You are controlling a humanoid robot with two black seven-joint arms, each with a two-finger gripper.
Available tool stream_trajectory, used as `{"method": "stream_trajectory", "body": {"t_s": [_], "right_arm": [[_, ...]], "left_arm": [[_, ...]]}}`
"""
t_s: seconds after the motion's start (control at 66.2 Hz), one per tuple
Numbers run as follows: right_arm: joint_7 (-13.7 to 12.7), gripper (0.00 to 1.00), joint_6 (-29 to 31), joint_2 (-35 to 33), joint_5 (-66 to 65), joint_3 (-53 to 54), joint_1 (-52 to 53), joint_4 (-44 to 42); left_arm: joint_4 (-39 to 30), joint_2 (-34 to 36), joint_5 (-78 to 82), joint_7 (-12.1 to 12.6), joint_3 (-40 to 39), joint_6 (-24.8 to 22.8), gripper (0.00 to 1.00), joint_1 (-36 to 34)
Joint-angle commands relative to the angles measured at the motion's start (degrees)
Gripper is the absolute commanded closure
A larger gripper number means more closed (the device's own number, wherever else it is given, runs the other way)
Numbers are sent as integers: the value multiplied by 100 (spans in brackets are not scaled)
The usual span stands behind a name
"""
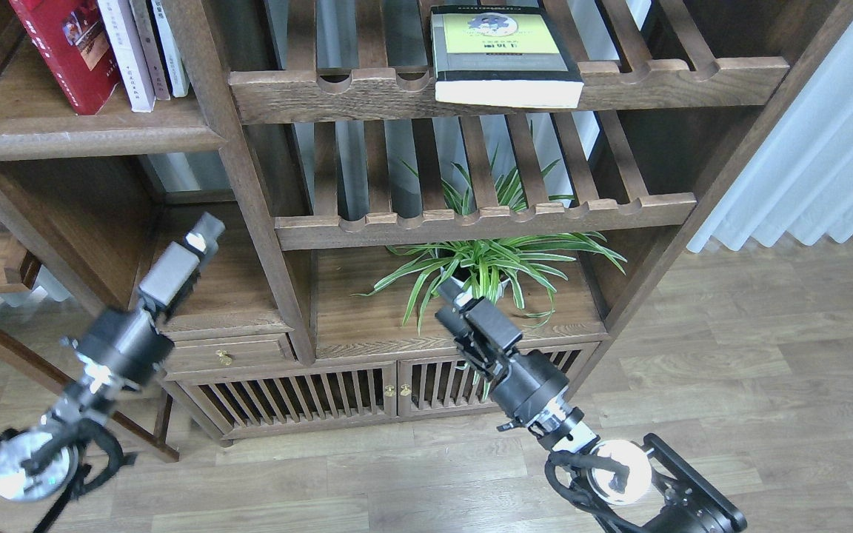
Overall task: Organize books on shelf
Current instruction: 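Lower the left arm and raise the right gripper toward the grey book, then push the grey book's bottom edge with the right gripper to tip it outward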
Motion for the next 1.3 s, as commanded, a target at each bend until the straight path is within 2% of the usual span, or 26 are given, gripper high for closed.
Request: {"method": "stream_trajectory", "body": {"t_s": [0.0,0.075,0.196,0.317,0.483,0.709,0.891,1.147,1.283], "right_arm": [[55,9,2,0,-5,218,-4,213],[186,10,-42,0,4,482,22,450],[195,10,-103,0,4,684,136,529],[204,10,-341,0,4,939,409,573],[195,10,-903,0,31,1291,936,573],[204,9,-1659,0,153,1765,1560,564],[213,8,-1633,0,241,1774,1640,591],[213,5,-1238,0,250,1564,1508,714],[213,5,-1281,0,242,1511,1525,705]], "left_arm": [[8,-167,11,1,22,0,17,153],[87,-289,20,1,22,0,13,197],[166,-360,20,1,22,0,11,197],[175,-404,20,1,31,0,2,206],[192,-597,20,-34,22,0,0,197],[236,-668,72,124,92,0,0,179],[368,-694,72,124,92,0,0,171],[500,-712,64,115,75,0,0,118],[526,-712,55,115,75,0,0,118]]}}
